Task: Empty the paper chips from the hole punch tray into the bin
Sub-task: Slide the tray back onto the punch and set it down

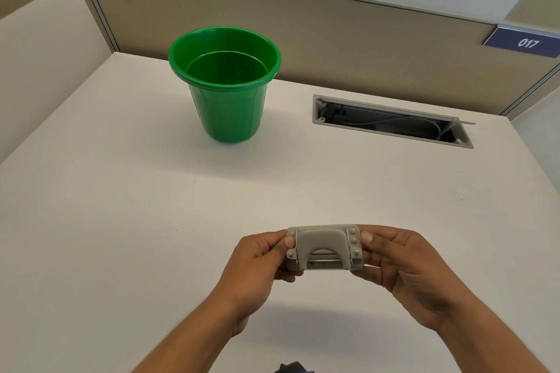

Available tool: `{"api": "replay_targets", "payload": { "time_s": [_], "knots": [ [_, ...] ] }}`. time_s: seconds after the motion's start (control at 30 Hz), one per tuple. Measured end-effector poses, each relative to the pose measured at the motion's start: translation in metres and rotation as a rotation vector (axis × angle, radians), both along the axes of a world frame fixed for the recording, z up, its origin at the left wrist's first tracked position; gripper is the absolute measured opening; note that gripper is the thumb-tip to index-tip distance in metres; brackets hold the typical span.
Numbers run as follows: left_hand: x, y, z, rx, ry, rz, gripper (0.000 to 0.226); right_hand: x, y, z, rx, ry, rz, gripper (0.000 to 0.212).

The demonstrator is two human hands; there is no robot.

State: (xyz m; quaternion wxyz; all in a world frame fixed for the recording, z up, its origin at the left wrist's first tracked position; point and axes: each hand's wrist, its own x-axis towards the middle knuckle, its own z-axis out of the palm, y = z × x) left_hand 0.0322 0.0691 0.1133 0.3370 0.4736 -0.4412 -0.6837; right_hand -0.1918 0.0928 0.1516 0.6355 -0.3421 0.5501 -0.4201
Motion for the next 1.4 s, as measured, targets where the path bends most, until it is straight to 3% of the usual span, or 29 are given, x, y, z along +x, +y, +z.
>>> {"api": "replay_targets", "payload": {
  "time_s": [0.27, 0.5, 0.7, 0.8, 0.93, 1.17, 1.3, 1.4],
  "knots": [
    [-0.003, 0.004, -0.002, -0.005, -0.043, -0.008, 0.032, 0.006, 0.005, -0.002, 0.013, 0.176, -0.06, 0.014],
    [0.0, 0.004, -0.002, 0.002, -0.06, -0.008, 0.03, 0.013, 0.007, -0.006, 0.028, 0.192, -0.114, 0.016],
    [-0.001, 0.0, -0.001, 0.05, 0.036, 0.075, 0.025, 0.02, 0.008, -0.012, 0.1, 0.113, -0.163, 0.015],
    [-0.004, -0.002, 0.001, 0.035, 0.072, 0.111, 0.026, 0.023, 0.011, -0.014, 0.127, 0.065, -0.176, 0.024],
    [-0.003, -0.004, 0.0, 0.014, 0.049, 0.116, 0.025, 0.02, 0.012, -0.013, 0.132, 0.053, -0.084, 0.015],
    [-0.002, -0.008, 0.003, 0.033, 0.032, 0.097, 0.028, 0.016, 0.01, -0.012, 0.077, 0.081, 0.013, 0.04],
    [-0.005, -0.007, 0.001, 0.085, 0.132, 0.163, 0.032, 0.02, 0.012, -0.018, 0.122, -0.029, -0.072, 0.029],
    [-0.01, -0.003, 0.001, 0.08, 0.203, 0.189, 0.023, 0.026, 0.014, -0.023, 0.178, -0.093, -0.129, 0.019]
  ]
}}
